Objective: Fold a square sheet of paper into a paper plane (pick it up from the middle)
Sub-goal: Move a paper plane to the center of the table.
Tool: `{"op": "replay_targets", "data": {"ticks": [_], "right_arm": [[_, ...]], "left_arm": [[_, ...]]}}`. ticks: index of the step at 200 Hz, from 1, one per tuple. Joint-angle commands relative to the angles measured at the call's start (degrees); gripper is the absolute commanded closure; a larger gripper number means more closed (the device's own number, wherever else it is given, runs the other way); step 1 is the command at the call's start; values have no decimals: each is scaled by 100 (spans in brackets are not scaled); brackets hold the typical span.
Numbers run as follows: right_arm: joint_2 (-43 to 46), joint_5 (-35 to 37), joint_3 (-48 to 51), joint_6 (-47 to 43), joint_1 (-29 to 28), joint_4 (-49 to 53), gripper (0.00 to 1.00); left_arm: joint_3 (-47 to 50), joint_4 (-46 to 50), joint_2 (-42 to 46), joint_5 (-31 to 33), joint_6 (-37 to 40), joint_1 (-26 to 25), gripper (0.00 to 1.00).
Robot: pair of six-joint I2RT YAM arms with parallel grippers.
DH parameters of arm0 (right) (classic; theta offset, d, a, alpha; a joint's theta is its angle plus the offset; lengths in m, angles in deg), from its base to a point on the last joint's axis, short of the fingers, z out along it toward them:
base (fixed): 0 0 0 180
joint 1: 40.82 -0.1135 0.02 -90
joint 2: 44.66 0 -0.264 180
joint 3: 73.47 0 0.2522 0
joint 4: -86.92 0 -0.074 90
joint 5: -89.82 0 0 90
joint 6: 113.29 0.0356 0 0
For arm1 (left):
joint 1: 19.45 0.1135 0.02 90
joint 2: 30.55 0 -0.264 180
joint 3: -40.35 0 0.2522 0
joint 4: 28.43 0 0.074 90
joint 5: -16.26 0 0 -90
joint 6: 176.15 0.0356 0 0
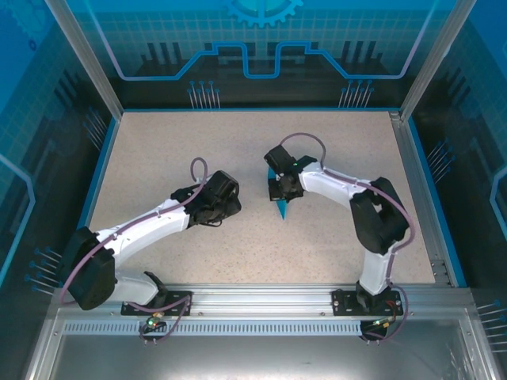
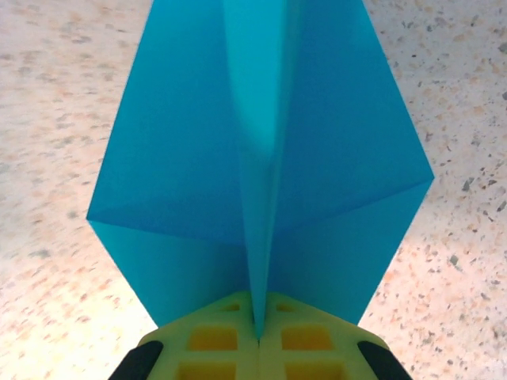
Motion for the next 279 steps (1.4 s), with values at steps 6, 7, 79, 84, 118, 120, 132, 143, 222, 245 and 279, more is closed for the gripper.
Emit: {"op": "replay_targets", "data": {"ticks": [6, 7, 79, 84, 118, 120, 132, 143, 222, 245, 279], "right_arm": [[-496, 150, -545, -80, 53, 607, 95], [-514, 160, -557, -80, 56, 609, 95], [-1256, 160, -949, -10, 103, 796, 91], [-1289, 149, -963, -10, 103, 797, 90], [-1540, 145, -1115, 37, 108, 876, 83], [-1565, 145, -1126, 35, 111, 882, 83], [-1658, 137, -1204, 56, 123, 923, 82], [-1737, 140, -1264, 69, 124, 952, 80], [-2308, 254, -2061, 245, 201, 1476, 64], [-2528, 342, -2226, 528, 209, 1581, 63], [-2813, 475, -2455, 874, 172, 1732, 58]], "left_arm": [[126, -26, 182, 134, -121, 80, 51], [131, -27, 183, 134, -120, 82, 51], [249, -79, 204, 57, -104, 202, 50], [258, -79, 201, 55, -104, 211, 50], [276, -97, 180, 13, -106, 251, 50], [274, -97, 176, 11, -103, 258, 50], [274, -105, 159, -6, -95, 269, 50], [274, -102, 149, -15, -99, 270, 50], [285, -132, 123, -73, -109, 301, 49], [275, -175, 84, -103, -102, 303, 49], [240, -179, 37, -132, -98, 306, 49]]}}
